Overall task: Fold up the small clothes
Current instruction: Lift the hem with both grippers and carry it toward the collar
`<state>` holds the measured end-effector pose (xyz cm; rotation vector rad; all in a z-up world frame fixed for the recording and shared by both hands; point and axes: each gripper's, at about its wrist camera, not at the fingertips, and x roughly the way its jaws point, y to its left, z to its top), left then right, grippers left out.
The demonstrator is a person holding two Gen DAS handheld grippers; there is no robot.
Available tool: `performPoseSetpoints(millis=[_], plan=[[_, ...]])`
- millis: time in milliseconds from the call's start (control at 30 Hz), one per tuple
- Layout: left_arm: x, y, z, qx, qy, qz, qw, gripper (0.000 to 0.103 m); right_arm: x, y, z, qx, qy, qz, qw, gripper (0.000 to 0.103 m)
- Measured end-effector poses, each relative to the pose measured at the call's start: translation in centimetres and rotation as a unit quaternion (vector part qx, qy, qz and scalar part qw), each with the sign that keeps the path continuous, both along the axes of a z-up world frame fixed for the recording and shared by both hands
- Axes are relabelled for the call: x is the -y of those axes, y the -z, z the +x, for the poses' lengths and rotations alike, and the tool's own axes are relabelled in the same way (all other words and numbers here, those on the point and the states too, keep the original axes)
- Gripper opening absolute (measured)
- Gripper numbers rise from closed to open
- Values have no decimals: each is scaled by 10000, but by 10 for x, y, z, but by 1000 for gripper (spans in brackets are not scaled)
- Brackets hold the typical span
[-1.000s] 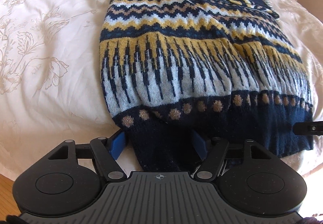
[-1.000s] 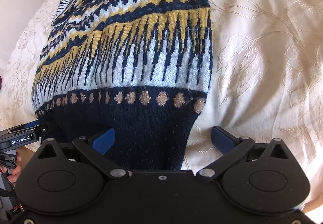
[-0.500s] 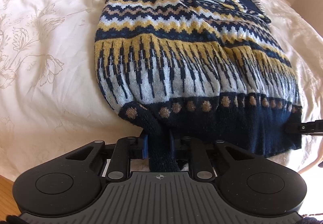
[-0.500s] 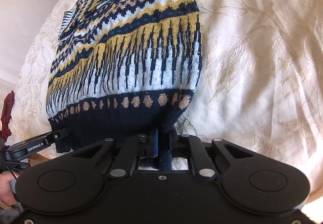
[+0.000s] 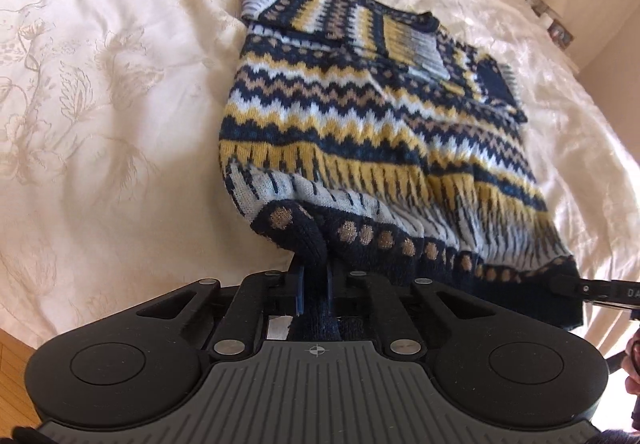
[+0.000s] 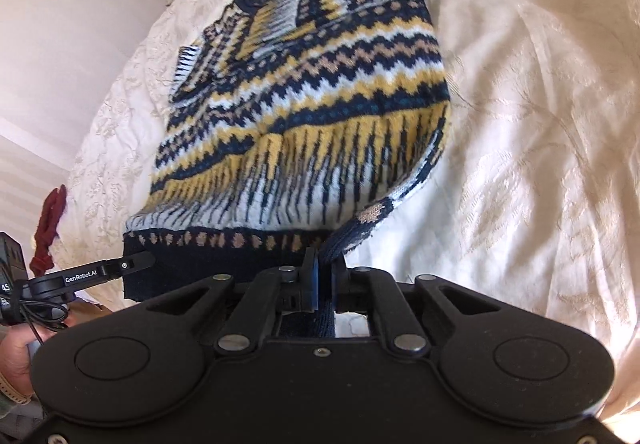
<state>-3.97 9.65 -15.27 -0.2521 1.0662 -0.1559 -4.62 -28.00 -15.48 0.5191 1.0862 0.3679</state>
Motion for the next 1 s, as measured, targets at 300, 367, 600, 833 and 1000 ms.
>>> performPoseSetpoints(millis=[300, 367, 600, 833, 1000], plan=[[-5, -66, 59, 713, -23, -305, 9970, 9, 6, -55, 56, 688, 484, 539, 9950, 12], [-4, -76, 81, 874, 8, -308, 9957, 9, 7, -63, 74, 820, 624, 628, 9927, 12], [-6, -97, 161, 1272, -66, -410, 9910, 9, 15, -78, 151, 1172, 1180, 830, 9826, 12], [1, -91, 241, 1287, -4, -381, 9910, 9, 9, -68, 233, 1141, 1498, 651, 9799, 12], [3, -61, 290, 861, -70, -357, 9956, 10, 5, -41, 282, 638, 1802, 545, 9800, 12]])
